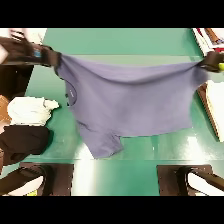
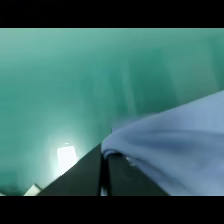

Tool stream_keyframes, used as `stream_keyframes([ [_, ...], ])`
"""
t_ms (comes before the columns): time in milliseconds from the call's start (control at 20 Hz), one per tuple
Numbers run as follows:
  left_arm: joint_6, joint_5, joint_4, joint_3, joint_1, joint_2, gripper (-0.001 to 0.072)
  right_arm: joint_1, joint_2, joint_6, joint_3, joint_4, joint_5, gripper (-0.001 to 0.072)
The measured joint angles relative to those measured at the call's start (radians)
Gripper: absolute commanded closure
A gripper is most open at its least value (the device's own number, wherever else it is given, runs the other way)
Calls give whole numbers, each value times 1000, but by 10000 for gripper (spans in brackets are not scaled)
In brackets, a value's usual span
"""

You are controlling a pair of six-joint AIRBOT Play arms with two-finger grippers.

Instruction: Fold the shirts.

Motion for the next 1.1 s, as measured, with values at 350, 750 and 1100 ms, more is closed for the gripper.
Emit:
stream_keyframes([
  [350, 61, 186, -108, -48, 92, -314, 125, 36, -322, 26, 0, 27, -213, 280],
  [750, 74, -93, -112, -143, 195, -207, 214, -82, -255, -100, -65, 200, -128, 281],
  [1100, 57, -117, -349, -640, 214, 112, 214, -113, -3, -156, -320, 222, -109, 273],
])
